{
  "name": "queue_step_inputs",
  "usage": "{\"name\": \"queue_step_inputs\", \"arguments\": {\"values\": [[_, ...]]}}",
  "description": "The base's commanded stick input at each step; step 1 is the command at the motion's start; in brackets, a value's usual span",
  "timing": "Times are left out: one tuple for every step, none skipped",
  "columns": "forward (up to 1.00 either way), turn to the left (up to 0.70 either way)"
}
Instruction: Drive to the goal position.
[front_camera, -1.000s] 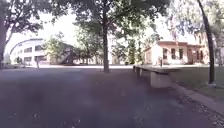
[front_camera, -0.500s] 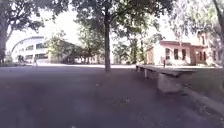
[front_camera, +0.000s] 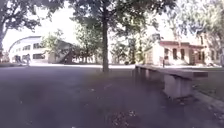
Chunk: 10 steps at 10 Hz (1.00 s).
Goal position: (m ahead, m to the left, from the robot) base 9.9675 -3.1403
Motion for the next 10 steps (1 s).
{"name": "queue_step_inputs", "arguments": {"values": [[0.70,-0.14],[0.70,-0.14],[0.70,-0.14],[0.70,-0.14],[0.70,-0.14],[0.70,-0.14],[0.70,-0.14],[0.70,-0.14],[0.70,-0.14],[0.70,-0.14]]}}
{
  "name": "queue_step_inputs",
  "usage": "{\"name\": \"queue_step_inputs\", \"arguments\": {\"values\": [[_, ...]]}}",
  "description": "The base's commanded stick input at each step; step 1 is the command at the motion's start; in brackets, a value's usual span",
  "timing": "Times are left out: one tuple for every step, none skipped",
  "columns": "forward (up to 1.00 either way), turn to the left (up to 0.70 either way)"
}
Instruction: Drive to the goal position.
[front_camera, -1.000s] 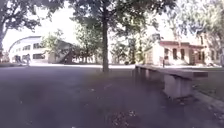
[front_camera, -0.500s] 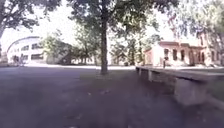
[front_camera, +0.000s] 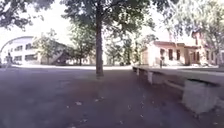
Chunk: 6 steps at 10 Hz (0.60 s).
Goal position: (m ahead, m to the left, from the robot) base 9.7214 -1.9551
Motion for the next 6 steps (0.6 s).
{"name": "queue_step_inputs", "arguments": {"values": [[0.70,-0.14],[0.70,-0.14],[0.70,-0.14],[0.70,-0.14],[0.70,-0.14],[0.70,-0.14]]}}
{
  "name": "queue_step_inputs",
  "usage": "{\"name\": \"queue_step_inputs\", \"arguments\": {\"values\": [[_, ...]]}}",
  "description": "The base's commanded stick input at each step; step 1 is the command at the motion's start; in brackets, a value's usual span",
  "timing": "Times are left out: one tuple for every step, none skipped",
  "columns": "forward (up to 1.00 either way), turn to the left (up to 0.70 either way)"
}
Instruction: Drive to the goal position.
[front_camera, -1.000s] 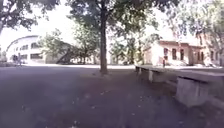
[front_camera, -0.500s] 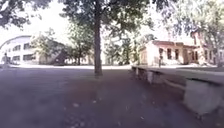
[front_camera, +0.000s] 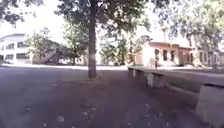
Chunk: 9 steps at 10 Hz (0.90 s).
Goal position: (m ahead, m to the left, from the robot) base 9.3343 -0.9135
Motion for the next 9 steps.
{"name": "queue_step_inputs", "arguments": {"values": [[0.70,-0.14],[0.70,-0.08],[0.70,-0.01],[0.70,0.00],[0.70,0.00],[0.70,0.00],[0.70,0.00],[0.70,0.00],[0.70,0.00]]}}
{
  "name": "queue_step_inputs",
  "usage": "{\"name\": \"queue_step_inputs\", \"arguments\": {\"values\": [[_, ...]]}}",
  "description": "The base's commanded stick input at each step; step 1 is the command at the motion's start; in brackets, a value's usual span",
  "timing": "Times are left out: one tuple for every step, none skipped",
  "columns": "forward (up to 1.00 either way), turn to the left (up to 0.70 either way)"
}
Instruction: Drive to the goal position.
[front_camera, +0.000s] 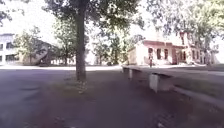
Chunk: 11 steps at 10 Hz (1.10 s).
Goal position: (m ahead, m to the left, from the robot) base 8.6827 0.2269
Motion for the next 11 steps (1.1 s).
{"name": "queue_step_inputs", "arguments": {"values": [[0.70,0.00],[0.70,-0.02],[0.70,-0.07],[0.70,-0.14],[0.70,-0.14],[0.70,-0.14],[0.70,-0.14],[0.70,-0.14],[0.70,-0.14],[0.70,0.00],[0.70,0.00]]}}
